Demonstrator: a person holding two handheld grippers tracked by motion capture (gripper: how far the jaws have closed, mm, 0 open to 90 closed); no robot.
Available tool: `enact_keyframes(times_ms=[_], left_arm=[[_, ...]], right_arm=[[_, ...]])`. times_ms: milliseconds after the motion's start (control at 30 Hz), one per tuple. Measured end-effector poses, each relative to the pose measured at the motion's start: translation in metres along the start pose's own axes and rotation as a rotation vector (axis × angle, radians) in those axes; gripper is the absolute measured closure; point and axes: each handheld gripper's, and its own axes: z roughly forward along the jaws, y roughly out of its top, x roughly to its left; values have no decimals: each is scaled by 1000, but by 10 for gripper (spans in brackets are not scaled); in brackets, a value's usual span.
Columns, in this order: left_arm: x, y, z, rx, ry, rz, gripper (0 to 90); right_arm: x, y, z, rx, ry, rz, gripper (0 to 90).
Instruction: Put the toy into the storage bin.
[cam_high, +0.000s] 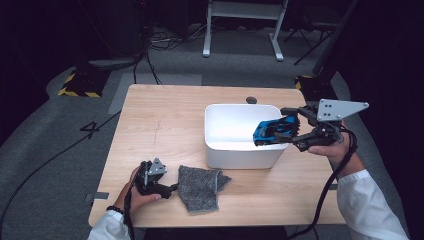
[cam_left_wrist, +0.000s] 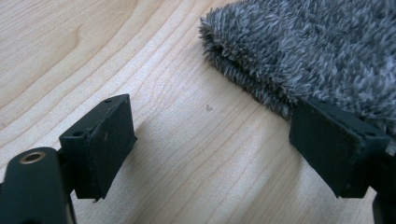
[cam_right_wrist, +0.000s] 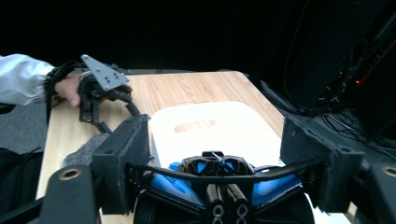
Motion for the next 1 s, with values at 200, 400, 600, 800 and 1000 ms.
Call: enact_keyframes(times_ms=[200, 400, 600, 800, 1000], left_arm=[[0, 0, 0, 0, 0, 1, 144], [0, 0, 0, 1, 1, 3, 145], [0, 0, 0, 0, 1, 4, 145], [0, 0, 0, -1, 6, 0, 146], [-1, -1, -1, 0, 12, -3, 147]], right_arm=[[-7, -3, 10, 25, -11, 10, 249], [-14, -7, 20, 43, -3, 23, 249], [-21, -15, 35, 66, 15, 36, 249], [-27, -21, 51, 99, 40, 45, 249], [-29, -24, 66, 132, 64, 51, 249]])
